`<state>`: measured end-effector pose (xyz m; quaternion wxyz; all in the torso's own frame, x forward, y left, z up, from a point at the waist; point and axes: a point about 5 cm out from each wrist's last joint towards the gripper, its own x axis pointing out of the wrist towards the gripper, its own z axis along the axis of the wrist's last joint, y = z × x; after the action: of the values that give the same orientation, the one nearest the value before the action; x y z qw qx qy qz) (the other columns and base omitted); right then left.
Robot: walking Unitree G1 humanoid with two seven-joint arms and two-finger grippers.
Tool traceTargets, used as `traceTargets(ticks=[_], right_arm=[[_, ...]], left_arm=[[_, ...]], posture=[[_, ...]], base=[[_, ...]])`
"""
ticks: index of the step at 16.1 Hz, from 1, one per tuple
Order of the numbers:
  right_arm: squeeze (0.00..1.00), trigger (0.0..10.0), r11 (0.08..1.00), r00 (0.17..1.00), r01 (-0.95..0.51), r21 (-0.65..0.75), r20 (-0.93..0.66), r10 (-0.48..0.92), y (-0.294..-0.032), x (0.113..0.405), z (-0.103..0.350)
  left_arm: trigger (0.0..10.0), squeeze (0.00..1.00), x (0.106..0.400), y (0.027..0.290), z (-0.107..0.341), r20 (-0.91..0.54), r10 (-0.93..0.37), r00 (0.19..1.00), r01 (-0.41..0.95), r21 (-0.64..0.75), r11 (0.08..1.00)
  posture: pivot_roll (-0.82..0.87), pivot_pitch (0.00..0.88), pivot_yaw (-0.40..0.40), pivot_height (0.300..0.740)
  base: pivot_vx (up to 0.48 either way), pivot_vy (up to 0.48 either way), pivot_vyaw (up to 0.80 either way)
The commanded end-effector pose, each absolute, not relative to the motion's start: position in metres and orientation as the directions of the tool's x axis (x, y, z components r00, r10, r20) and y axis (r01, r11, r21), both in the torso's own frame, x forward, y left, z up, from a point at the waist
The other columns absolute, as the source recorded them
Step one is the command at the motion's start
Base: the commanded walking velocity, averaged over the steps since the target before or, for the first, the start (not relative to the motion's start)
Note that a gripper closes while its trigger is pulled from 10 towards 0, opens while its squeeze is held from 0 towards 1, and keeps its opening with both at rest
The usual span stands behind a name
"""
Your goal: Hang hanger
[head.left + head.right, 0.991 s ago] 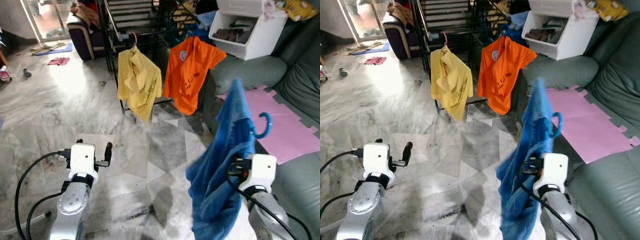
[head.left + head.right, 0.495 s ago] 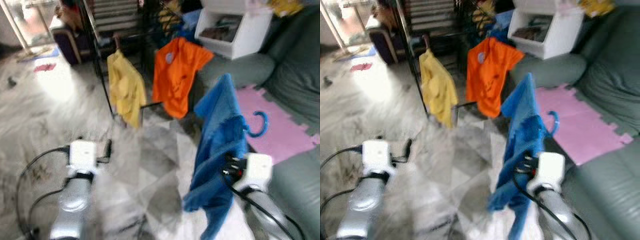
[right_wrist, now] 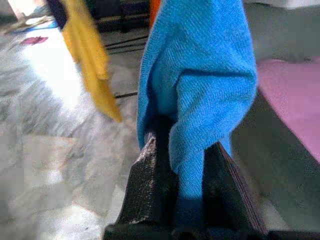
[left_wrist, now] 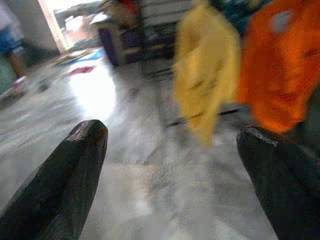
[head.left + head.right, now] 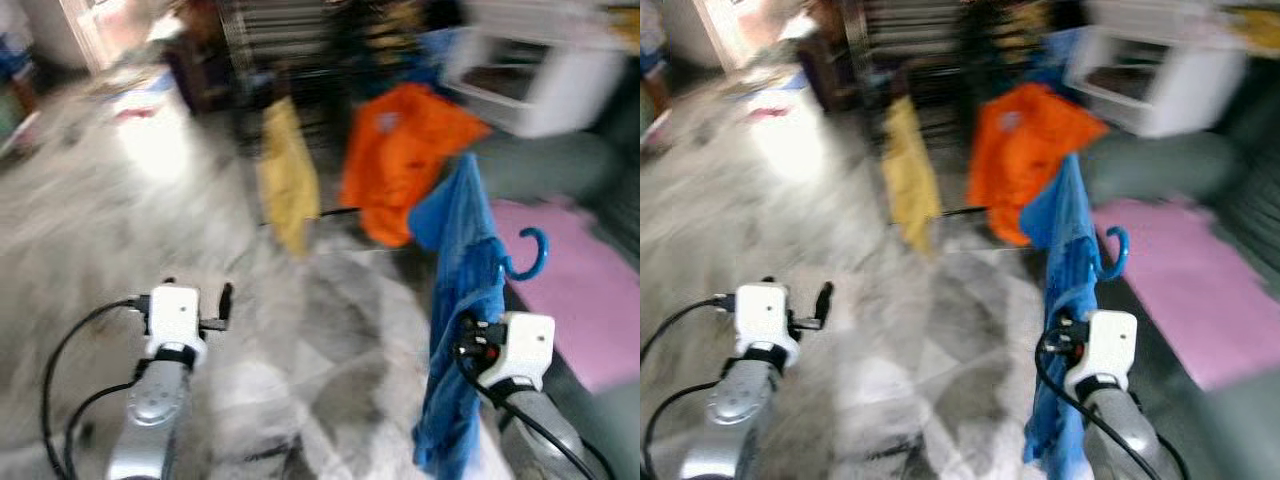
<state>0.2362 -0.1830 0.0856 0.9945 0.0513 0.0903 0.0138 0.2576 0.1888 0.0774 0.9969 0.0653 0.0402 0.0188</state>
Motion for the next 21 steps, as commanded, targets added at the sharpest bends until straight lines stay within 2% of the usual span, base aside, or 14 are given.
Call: traceTargets(ticks=[1,3,11,17,21], right_arm=[[0.00,10.0,0.993,0.990,-0.028,0.111,-0.135,0.043,-0.184,0.235,0.095],[0.00,10.0,0.993,0.989,-0.028,0.113,-0.140,0.044,-0.184,0.234,0.095],[0.00,10.0,0.994,0.988,0.009,0.108,-0.152,0.007,-0.189,0.237,0.094],[0.00,10.0,0.994,0.984,-0.016,0.105,-0.174,0.035,-0.185,0.235,0.088],[0.00,10.0,0.993,0.984,-0.035,0.113,-0.172,0.054,-0.180,0.240,0.087]], left_arm=[[10.0,0.00,0.260,0.186,0.082,-0.067,0.038,0.997,-0.029,0.130,0.991],[10.0,0.00,0.261,0.183,0.082,-0.070,0.034,0.997,-0.025,0.129,0.991],[10.0,0.00,0.260,0.181,0.084,-0.052,0.038,0.998,-0.029,0.162,0.986],[10.0,0.00,0.230,0.213,0.073,-0.082,0.194,0.978,-0.172,0.216,0.961],[10.0,0.00,0.229,0.216,0.075,-0.072,0.218,0.973,-0.199,0.215,0.956]], posture=[[-0.05,0.045,-0.005,0.740],[-0.05,0.050,-0.005,0.740],[-0.05,0.050,-0.006,0.740],[-0.02,0.057,-0.025,0.740],[0.00,0.049,-0.028,0.740]], base=[[0.322,0.000,0.76],[0.322,0.000,0.54],[0.321,0.000,0.00],[0.307,0.000,0.00],[0.303,0.000,0.00]])
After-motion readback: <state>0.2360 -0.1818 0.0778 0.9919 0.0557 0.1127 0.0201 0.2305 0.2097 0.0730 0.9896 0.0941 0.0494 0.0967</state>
